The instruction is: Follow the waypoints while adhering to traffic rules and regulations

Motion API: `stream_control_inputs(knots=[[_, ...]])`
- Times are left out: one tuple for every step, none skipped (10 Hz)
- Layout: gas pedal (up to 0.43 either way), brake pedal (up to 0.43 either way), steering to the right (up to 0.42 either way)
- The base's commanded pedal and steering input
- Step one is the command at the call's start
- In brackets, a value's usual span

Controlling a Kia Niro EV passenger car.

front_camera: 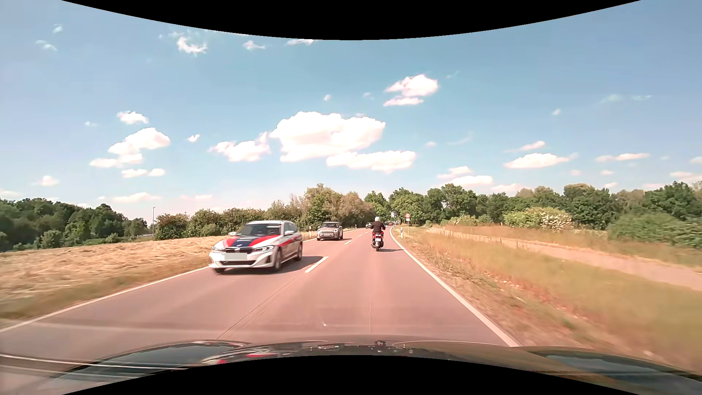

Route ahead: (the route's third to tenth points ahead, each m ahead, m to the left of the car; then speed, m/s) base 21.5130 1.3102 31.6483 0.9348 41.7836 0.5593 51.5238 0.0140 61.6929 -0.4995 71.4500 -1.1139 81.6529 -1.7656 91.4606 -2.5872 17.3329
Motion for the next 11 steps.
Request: stream_control_inputs(knots=[[0.228, 0.012, 0.008], [0.228, 0.012, 0.008], [0.228, 0.012, 0.007], [0.24, 0.012, 0.007], [0.248, 0.012, 0.007], [0.248, 0.012, 0.006], [0.26, 0.012, 0.006], [0.268, 0.012, 0.006], [0.268, 0.012, 0.006], [0.28, 0.012, 0.006], [0.28, 0.006, 0.006]])
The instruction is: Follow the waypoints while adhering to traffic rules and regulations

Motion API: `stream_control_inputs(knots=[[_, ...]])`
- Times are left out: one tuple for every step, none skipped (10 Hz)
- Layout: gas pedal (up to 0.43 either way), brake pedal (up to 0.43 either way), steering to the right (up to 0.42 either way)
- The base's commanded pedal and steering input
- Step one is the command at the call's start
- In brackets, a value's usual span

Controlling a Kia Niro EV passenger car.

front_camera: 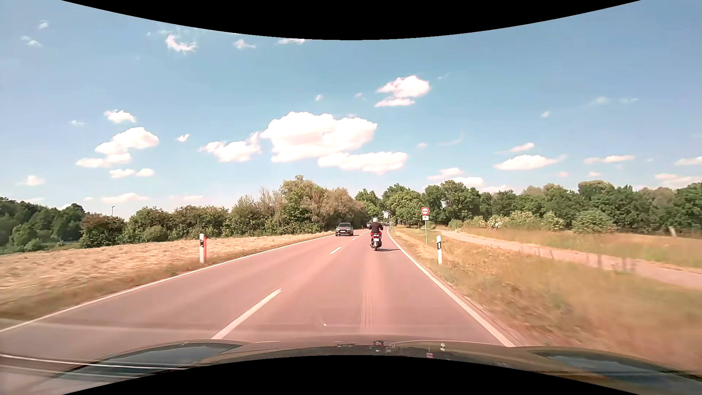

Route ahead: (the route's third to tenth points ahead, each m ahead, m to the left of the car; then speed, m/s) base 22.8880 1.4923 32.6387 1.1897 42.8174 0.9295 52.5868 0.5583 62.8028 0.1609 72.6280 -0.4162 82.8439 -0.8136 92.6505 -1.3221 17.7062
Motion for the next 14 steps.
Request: stream_control_inputs(knots=[[0.28, 0.012, 0.006], [0.28, 0.012, 0.006], [0.28, 0.012, 0.006], [0.28, 0.012, 0.006], [0.28, 0.012, 0.006], [0.28, 0.012, 0.006], [0.28, 0.012, 0.006], [0.28, 0.012, 0.006], [0.28, 0.012, 0.007], [0.28, 0.012, 0.007], [0.28, 0.012, 0.006], [0.28, 0.012, 0.007], [0.28, 0.012, 0.006], [0.28, 0.012, 0.006]])
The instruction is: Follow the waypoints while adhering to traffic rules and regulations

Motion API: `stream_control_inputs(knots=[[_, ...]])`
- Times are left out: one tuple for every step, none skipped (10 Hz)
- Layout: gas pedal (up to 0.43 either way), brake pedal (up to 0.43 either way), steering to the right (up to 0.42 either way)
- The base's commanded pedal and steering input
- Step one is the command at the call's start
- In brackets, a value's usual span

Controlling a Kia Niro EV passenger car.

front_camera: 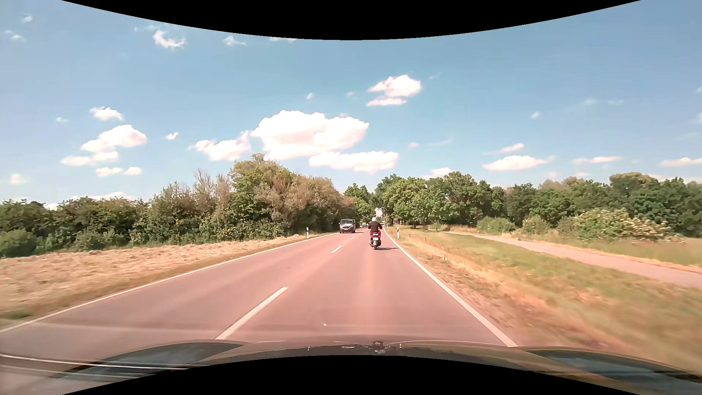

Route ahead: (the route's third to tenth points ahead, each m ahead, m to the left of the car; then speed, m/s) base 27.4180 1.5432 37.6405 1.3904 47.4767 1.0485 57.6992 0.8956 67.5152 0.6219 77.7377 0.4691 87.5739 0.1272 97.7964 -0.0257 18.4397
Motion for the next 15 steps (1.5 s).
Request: stream_control_inputs(knots=[[0.28, 0.012, 0.005], [0.28, 0.012, 0.003], [0.28, 0.012, 0.003], [0.28, 0.012, 0.003], [0.28, 0.012, 0.003], [0.268, 0.012, 0.003], [0.248, 0.012, 0.003], [0.228, 0.012, 0.003], [0.22, 0.012, 0.003], [0.209, 0.012, 0.003], [0.209, 0.012, 0.003], [0.197, 0.012, 0.003], [0.189, 0.012, 0.003], [0.177, 0.012, 0.003], [0.169, 0.012, 0.003]])
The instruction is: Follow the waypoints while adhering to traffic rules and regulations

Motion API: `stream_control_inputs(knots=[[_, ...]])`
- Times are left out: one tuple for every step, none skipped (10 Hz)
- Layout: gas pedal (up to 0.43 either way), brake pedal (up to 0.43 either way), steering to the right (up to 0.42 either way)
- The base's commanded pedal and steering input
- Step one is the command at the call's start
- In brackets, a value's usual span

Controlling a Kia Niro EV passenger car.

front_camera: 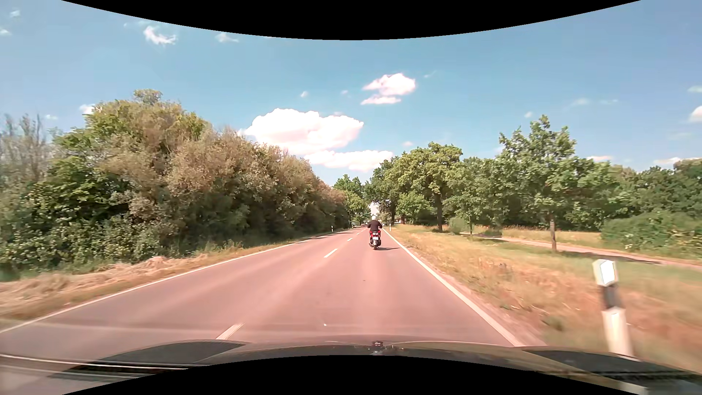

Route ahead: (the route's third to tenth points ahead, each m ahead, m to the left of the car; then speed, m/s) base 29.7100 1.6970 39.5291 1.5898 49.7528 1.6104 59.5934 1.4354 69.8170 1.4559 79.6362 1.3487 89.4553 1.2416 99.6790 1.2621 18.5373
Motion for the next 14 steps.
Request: stream_control_inputs(knots=[[0.169, 0.012, 0.003], [0.169, 0.012, 0.003], [0.157, 0.012, 0.003], [0.157, 0.012, 0.003], [0.157, 0.012, 0.003], [0.157, 0.012, 0.003], [0.157, 0.012, 0.003], [0.157, 0.012, 0.003], [0.157, 0.012, 0.003], [0.157, 0.012, 0.003], [0.157, 0.012, 0.003], [0.157, 0.006, 0.003], [0.157, 0.012, 0.003], [0.157, 0.012, 0.003]])
